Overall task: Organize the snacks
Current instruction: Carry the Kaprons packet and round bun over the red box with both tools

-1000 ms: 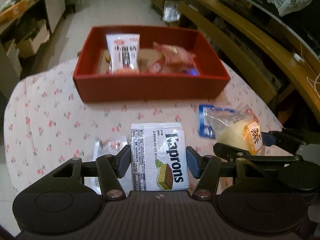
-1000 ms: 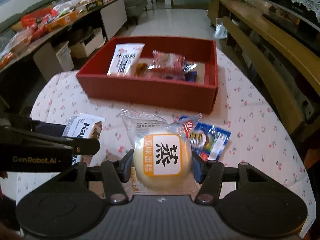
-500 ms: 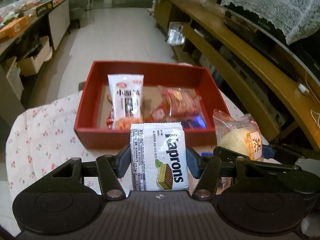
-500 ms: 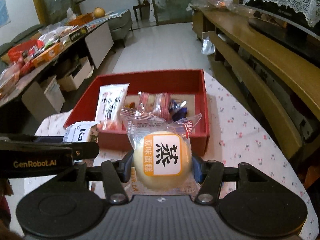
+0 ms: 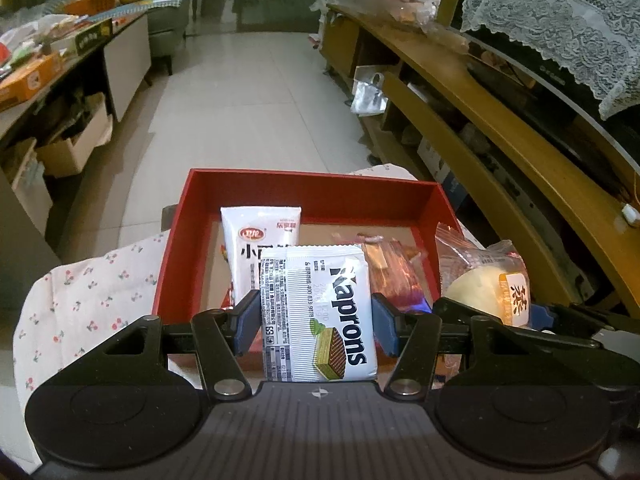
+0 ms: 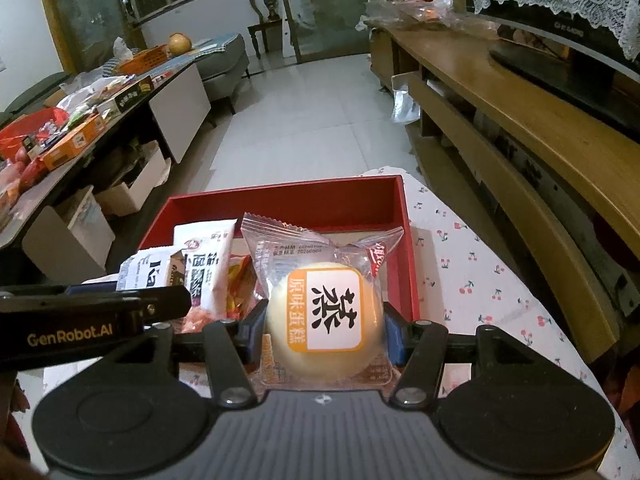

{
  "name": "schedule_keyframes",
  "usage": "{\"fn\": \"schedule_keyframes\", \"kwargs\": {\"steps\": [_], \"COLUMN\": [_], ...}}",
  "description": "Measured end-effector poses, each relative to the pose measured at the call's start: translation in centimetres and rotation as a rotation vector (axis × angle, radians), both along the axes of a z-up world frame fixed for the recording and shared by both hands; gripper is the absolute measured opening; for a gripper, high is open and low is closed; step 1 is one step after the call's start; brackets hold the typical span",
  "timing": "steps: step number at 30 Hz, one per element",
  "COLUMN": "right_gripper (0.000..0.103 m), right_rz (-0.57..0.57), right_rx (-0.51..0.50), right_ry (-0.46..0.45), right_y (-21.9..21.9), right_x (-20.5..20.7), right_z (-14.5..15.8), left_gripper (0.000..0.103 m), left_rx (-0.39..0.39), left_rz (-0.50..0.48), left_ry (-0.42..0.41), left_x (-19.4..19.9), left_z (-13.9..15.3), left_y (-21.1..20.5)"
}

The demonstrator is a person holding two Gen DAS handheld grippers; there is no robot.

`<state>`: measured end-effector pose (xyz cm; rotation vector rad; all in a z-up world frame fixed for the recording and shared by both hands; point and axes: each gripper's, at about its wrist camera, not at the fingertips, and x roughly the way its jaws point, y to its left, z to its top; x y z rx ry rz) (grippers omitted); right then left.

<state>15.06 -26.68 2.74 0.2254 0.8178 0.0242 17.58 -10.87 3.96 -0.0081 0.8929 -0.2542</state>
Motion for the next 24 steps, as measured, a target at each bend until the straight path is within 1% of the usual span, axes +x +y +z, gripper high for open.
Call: {"fn": "schedule_keyframes", "kwargs": {"steps": [5, 10, 24], "right_gripper": [0.072, 0.072, 0.072], "right_rz": [-0.008, -0.011, -0.034], "right_rx": [0.0, -0.01, -0.016], "right_ry": [0.0, 0.009, 0.01], "right_y": [0.0, 0.1, 0.2], "right_x": [1.5, 2.4, 3.5], "right_z": [-0.4, -1.1, -2.0], "left_gripper": [0.064, 0.064, 0.064], "left_rx": [0.006, 0.035, 0.047], "left_rz": [0.017, 0.027, 0.044], "left_ry": [-0.001, -0.002, 0.001], "left_x": [1.2, 1.8, 2.9], "left_z": [-0.3, -0.8, -1.6], "left_y": [0.0, -0.3, -0.6]}}
